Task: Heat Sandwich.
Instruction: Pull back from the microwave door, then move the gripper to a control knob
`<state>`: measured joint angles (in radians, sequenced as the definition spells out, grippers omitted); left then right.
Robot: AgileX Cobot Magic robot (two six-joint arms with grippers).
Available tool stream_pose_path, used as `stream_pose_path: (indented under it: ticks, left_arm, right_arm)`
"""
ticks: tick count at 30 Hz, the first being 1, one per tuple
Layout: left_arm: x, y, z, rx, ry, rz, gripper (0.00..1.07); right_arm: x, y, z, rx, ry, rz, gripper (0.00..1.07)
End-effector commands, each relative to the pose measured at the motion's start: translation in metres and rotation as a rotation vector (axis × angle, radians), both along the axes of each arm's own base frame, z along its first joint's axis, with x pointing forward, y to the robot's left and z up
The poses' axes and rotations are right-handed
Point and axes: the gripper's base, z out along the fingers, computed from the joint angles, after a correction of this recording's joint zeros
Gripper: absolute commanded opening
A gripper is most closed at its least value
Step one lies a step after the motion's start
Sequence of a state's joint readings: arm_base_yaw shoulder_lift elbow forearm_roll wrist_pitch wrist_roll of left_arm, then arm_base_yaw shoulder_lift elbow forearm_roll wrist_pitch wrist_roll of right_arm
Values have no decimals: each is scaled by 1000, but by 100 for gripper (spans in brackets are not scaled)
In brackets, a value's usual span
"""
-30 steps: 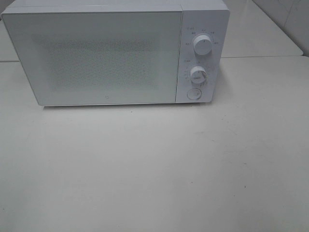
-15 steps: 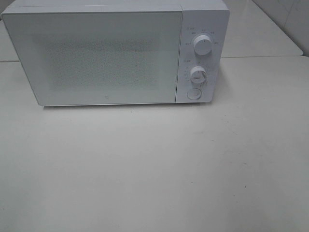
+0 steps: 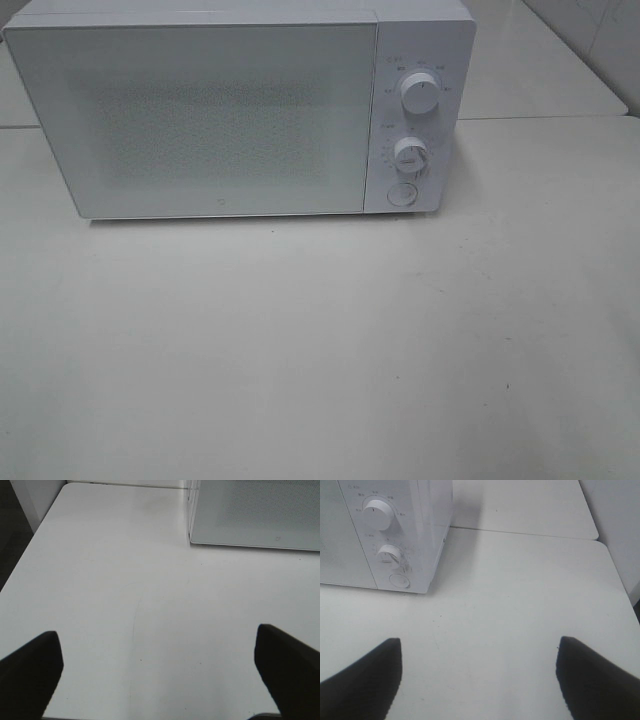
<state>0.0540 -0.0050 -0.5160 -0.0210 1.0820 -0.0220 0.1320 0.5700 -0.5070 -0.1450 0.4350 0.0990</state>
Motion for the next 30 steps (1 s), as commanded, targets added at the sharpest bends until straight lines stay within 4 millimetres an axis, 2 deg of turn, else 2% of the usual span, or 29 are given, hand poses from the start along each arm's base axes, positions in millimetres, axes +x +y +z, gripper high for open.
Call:
stream_pose_path:
  ticks: [1, 8, 16, 23, 30]
  left_arm:
    - [-3, -1, 1, -2, -31, -2, 98]
    - [-3, -1, 1, -2, -31, -2, 98]
    - [-3, -1, 1, -2, -31, -2, 98]
    - [-3, -1, 1, -2, -31, -2, 98]
    - [-3, -1, 1, -2, -31, -2, 98]
  right_arm:
    - [13, 2, -2, 7, -14, 3, 76]
    - [45, 8, -11, 39, -13, 11, 76]
    - [72, 14, -24, 66, -14, 20, 76]
    - [103, 21, -37, 93, -83, 51, 76]
    - [125, 27, -52, 94, -129, 83, 76]
